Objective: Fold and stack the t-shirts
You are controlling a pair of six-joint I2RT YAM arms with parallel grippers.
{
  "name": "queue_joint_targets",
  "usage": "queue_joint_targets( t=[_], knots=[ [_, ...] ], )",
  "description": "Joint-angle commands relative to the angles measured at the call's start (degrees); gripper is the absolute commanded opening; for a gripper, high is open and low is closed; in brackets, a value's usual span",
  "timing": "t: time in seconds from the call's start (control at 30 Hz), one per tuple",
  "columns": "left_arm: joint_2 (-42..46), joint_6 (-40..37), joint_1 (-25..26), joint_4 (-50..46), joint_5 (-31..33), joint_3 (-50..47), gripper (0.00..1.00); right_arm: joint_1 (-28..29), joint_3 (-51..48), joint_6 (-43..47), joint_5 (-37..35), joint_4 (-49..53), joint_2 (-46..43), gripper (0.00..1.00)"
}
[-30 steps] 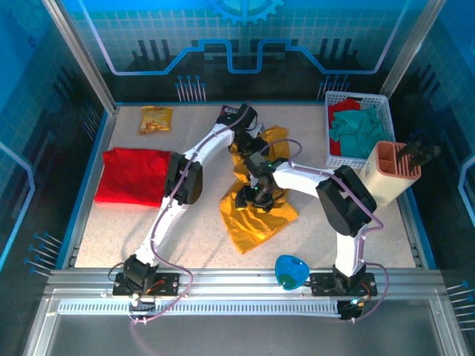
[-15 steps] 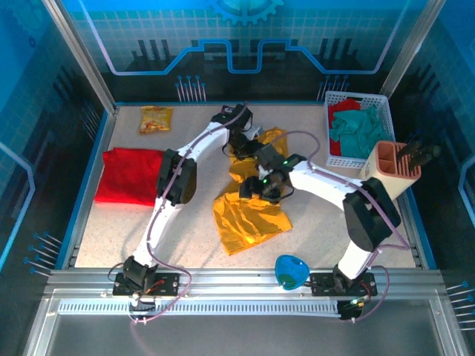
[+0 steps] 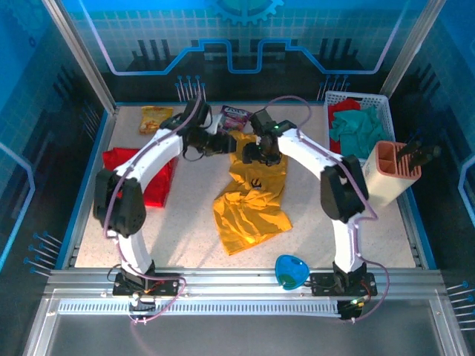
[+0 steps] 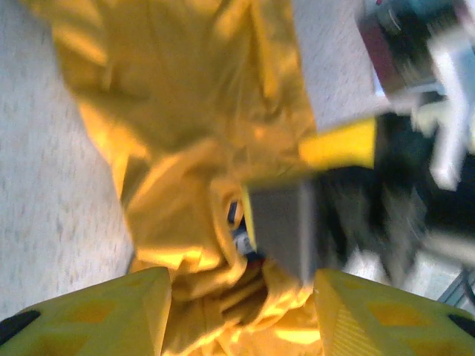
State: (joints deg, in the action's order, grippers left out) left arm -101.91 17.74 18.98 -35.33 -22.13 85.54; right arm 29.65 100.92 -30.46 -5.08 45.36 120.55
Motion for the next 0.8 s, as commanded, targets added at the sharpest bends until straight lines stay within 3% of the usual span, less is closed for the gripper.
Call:
queue_joint_targets(
  t=[0.0,0.17,0.33,0.5,0.77],
  knots=[
    [5.75,3.67,0.18,4.61,1.71,-9.90,0.55,-1.74,5.15,3.24,-3.82,7.44,5.87,0.74],
    [13.73,4.72,0.53,4.20,3.84,-21.28,0.54,-4.40,8.76,3.59,-4.91,10.66,11.38,0.73],
    [19.37,3.62,0.53,0.41,7.43,-26.03,0.55,-8.11,10.05,3.65,-5.95,12.60,14.31,0.72],
    [21.39,6.20,1.17,1.32,5.85,-29.96,0.54,-12.81,15.83,2.22,-4.41,14.87,18.05,0.72],
    [15.10,9.06,13.05,2.96,9.00,-31.06,0.54,-17.40,33.17,-2.20,0.75,18.15,27.41,0.72]
  ],
)
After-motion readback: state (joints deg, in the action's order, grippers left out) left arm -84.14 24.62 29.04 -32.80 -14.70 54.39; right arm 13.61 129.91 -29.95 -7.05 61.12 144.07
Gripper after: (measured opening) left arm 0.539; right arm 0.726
